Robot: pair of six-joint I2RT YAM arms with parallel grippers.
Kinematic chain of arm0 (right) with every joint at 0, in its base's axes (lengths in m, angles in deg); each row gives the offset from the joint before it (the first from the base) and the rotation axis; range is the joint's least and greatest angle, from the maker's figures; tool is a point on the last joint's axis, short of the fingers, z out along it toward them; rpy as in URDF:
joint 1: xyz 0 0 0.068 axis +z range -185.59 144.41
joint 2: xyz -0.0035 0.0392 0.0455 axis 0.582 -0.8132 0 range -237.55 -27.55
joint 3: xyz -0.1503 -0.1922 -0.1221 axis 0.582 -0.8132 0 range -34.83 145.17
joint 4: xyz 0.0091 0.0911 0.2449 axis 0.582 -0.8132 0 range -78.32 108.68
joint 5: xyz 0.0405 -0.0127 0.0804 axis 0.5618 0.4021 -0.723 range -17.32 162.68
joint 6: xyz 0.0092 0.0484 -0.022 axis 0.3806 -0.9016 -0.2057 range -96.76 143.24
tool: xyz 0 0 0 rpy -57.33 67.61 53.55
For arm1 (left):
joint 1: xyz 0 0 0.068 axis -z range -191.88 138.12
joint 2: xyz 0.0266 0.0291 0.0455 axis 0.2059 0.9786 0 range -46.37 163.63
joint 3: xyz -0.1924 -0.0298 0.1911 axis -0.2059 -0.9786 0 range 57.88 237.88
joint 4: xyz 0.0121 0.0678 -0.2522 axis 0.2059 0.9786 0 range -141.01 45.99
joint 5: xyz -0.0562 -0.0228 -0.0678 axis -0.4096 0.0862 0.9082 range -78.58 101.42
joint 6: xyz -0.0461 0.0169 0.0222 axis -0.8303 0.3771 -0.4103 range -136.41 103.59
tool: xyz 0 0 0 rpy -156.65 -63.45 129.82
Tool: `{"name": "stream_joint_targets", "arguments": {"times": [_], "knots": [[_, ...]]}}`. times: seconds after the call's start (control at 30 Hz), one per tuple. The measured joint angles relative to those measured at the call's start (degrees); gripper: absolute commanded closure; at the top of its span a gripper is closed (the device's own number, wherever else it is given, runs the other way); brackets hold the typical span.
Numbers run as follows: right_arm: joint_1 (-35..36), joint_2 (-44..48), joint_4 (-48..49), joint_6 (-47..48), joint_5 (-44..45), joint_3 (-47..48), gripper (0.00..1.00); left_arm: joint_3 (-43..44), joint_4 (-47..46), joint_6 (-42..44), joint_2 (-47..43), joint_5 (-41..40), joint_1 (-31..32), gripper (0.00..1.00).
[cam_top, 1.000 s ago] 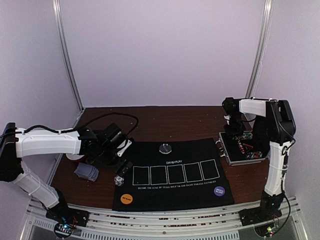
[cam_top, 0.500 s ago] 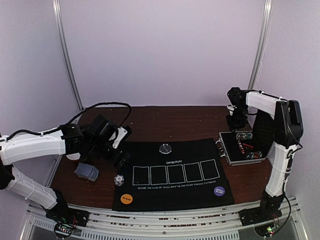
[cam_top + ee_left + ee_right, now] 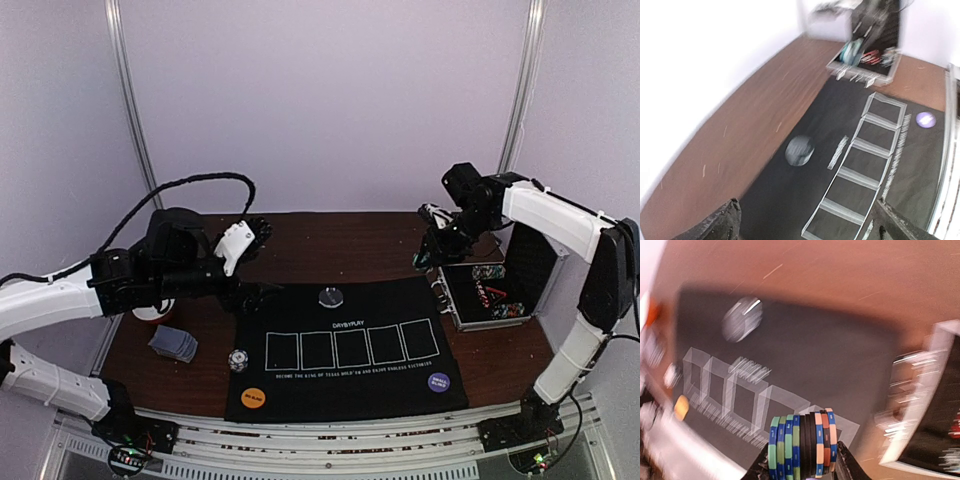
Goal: Distribute texas hold em gaming equipment
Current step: Pass from the right arm to the left
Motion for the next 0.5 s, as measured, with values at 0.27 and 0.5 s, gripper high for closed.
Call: {"name": "stream_joint_targets", "arguments": {"times": [0.27,0.5], "knots": [[19.8,4.0,6.8,-8.3,-17.2,-17.0,1.0,3.9,-11.1,12.0,14.7,2.0,13.5,0.02],[25.9,6.3,17.3,-17.0,-24.2,-26.6,1.0,4.0,-14.6,16.4,23.3,3.8,19.1,0.02]]}}
